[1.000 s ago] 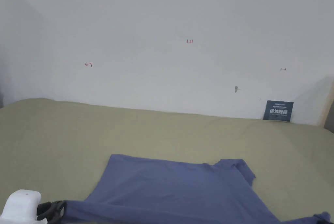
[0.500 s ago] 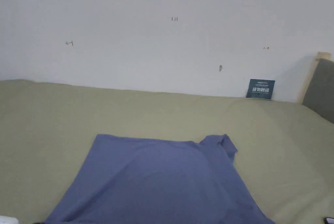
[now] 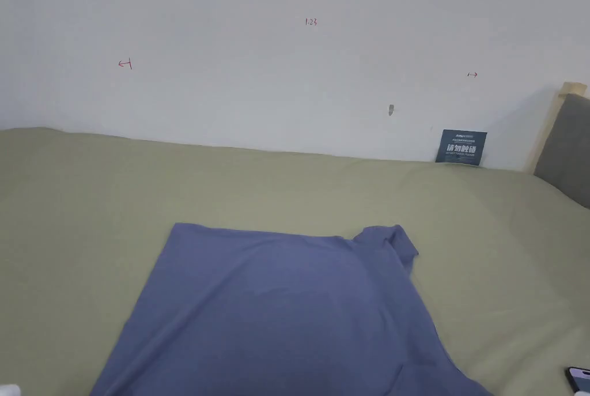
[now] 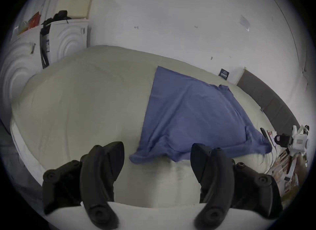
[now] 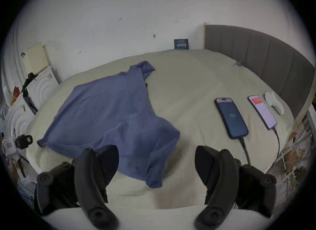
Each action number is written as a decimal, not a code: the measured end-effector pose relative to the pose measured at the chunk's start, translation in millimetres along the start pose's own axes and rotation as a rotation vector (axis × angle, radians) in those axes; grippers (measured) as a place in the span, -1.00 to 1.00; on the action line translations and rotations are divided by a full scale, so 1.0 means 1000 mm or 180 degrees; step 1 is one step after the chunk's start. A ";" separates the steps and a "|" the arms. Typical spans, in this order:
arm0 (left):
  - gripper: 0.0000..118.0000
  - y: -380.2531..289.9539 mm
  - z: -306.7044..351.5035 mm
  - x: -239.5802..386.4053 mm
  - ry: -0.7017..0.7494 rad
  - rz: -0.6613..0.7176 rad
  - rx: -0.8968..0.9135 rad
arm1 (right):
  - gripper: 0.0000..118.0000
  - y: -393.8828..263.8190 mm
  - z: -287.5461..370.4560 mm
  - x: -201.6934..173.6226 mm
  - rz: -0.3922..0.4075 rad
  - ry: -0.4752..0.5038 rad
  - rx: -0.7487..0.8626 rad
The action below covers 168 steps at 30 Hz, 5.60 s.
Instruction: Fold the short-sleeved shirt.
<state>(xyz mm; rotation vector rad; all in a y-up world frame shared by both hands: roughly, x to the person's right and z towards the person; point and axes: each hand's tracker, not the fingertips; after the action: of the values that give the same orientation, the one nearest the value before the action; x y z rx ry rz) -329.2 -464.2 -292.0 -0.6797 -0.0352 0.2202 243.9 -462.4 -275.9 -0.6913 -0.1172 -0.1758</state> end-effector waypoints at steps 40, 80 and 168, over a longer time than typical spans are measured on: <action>-0.87 -0.011 -0.066 -0.009 -0.0150 0.0093 -0.0288 | 0.58 -0.034 -0.008 -0.026 0.0009 0.0008 -0.0298; -0.96 0.160 -0.198 0.018 0.0054 -0.0230 -0.0898 | -0.88 0.168 -0.201 -0.056 0.0850 0.0037 -0.0590; -0.88 0.003 -0.062 0.000 -0.0063 -0.0451 -0.0972 | -0.90 -0.002 -0.060 0.003 0.0426 0.0173 -0.0925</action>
<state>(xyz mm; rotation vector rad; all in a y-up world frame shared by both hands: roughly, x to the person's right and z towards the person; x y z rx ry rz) -323.8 -499.9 -342.0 -0.9752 -0.1376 0.0851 249.7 -503.0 -319.9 -0.9802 0.0076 -0.0834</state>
